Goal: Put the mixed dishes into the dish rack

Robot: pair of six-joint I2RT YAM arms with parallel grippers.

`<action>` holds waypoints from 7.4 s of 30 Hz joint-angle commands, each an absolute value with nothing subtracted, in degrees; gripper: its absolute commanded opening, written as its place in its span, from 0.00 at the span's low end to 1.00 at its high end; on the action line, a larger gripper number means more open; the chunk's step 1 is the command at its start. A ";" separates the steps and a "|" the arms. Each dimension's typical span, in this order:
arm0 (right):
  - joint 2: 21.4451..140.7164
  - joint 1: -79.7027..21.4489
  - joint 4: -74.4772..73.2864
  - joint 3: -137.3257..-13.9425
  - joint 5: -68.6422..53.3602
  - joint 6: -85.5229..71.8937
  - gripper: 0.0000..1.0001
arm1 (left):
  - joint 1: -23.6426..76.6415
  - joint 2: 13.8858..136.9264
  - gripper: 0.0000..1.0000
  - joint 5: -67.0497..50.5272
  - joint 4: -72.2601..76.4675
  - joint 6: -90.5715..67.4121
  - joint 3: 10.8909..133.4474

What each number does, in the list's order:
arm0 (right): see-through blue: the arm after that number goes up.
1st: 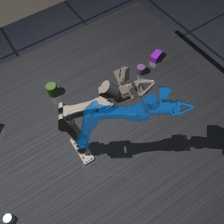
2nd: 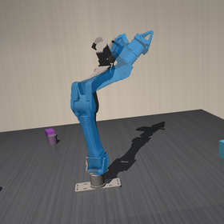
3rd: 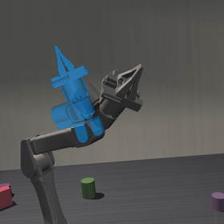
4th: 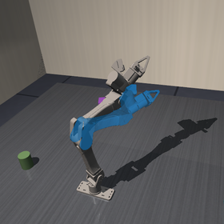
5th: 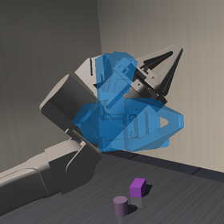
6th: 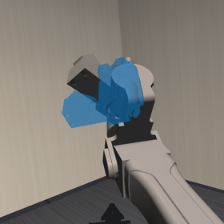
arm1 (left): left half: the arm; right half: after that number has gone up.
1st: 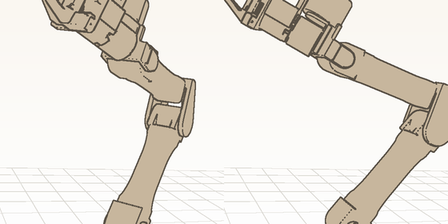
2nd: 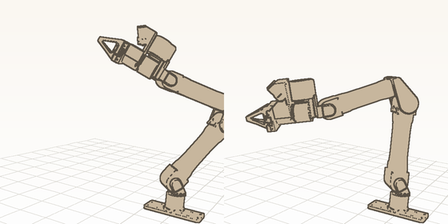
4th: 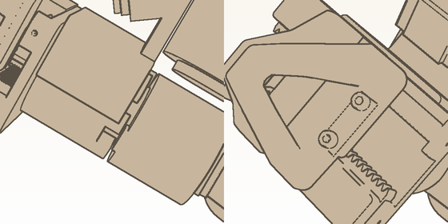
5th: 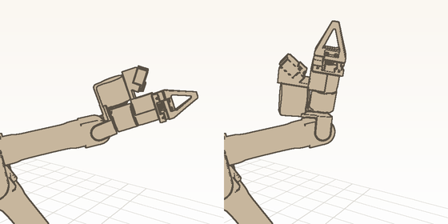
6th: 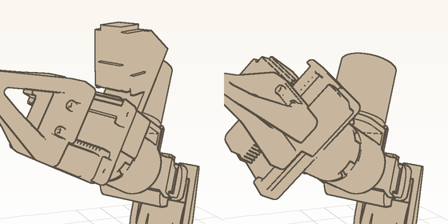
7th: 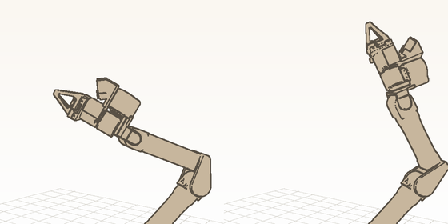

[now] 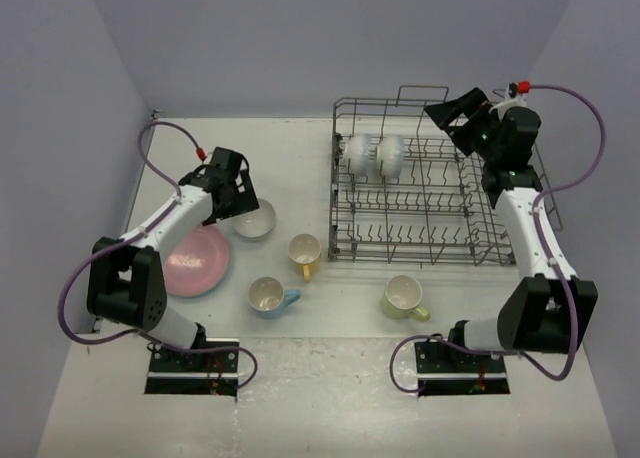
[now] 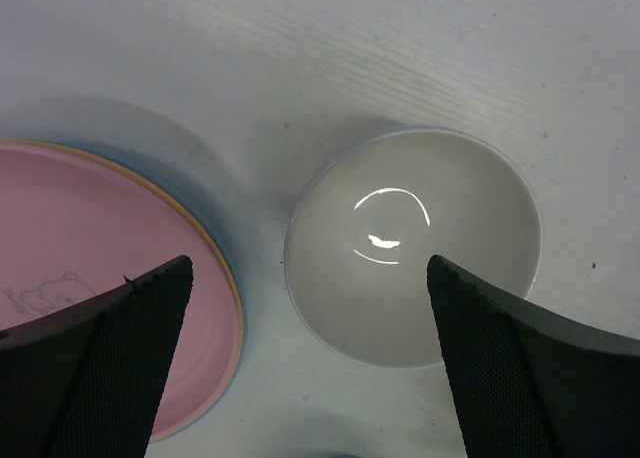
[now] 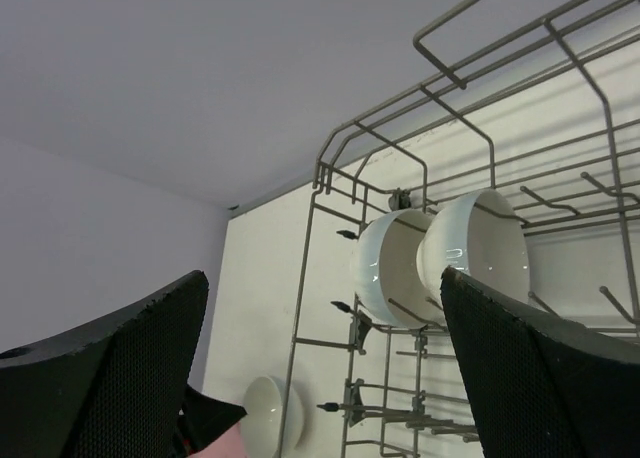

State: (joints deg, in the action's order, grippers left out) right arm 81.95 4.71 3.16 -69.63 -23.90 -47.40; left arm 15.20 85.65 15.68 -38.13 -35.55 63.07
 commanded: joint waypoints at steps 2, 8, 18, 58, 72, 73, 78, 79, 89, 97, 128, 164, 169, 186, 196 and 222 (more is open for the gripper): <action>74.11 4.04 0.36 -66.36 -16.44 -42.28 0.99 | 14.50 89.99 0.95 18.01 -33.75 -35.86 63.72; 66.29 4.04 -1.48 -61.97 -11.96 -41.40 0.99 | 14.33 93.77 0.81 17.14 -31.82 -36.30 62.14; 60.83 3.96 -4.48 -59.68 -8.44 -39.82 0.99 | 14.33 96.24 0.37 16.44 -29.18 -36.39 60.21; 81.98 -60.03 -48.60 -88.06 -9.33 56.69 0.99 | 31.46 71.54 0.00 -11.07 -48.69 -20.83 78.05; 89.12 -61.79 -48.52 -89.30 -6.41 56.95 0.00 | 31.55 73.04 0.00 -6.24 -53.53 -19.77 82.27; 88.86 -61.79 -47.99 -89.12 -6.76 56.95 0.00 | 31.64 73.04 0.00 -6.33 -53.53 -19.95 82.35; 85.44 -61.61 -44.74 -88.60 -12.90 53.80 0.00 | 31.64 71.90 1.00 -5.37 -51.60 -21.53 82.44; 84.73 -61.18 -44.04 -88.33 -13.79 53.09 0.00 | 31.55 71.11 1.00 -4.58 -51.16 -21.88 82.62; 74.10 -40.28 -29.32 -81.23 -39.61 33.17 0.00 | 31.64 65.13 1.00 7.90 -48.26 -26.27 89.91; 81.54 -11.01 -10.91 -84.46 -55.16 -21.49 0.00 | 31.55 60.73 1.00 6.86 -39.03 -25.49 82.01; 118.56 13.18 36.20 -89.47 -73.56 -70.03 0.00 | 31.46 74.00 1.00 2.37 -34.63 -19.95 81.21; 122.69 13.18 15.03 -86.92 -63.02 -55.81 0.49 | 31.46 70.23 1.00 6.32 -32.16 -26.54 72.60; 120.15 13.18 10.74 -86.57 -60.57 -52.14 0.64 | 31.38 69.87 1.00 7.12 -34.19 -27.95 71.55; 92.47 12.22 -0.35 -70.50 -31.92 -40.69 0.99 | 31.46 73.73 1.00 8.88 -36.21 -27.25 64.16; 74.72 4.31 -7.37 -62.85 -13.56 -33.66 0.99 | 31.64 75.94 1.00 -1.56 -31.82 -22.50 58.63; 53.18 1.41 -17.66 -51.24 -8.08 -26.81 0.99 | 38.32 85.96 0.54 2.02 -29.88 -23.29 59.85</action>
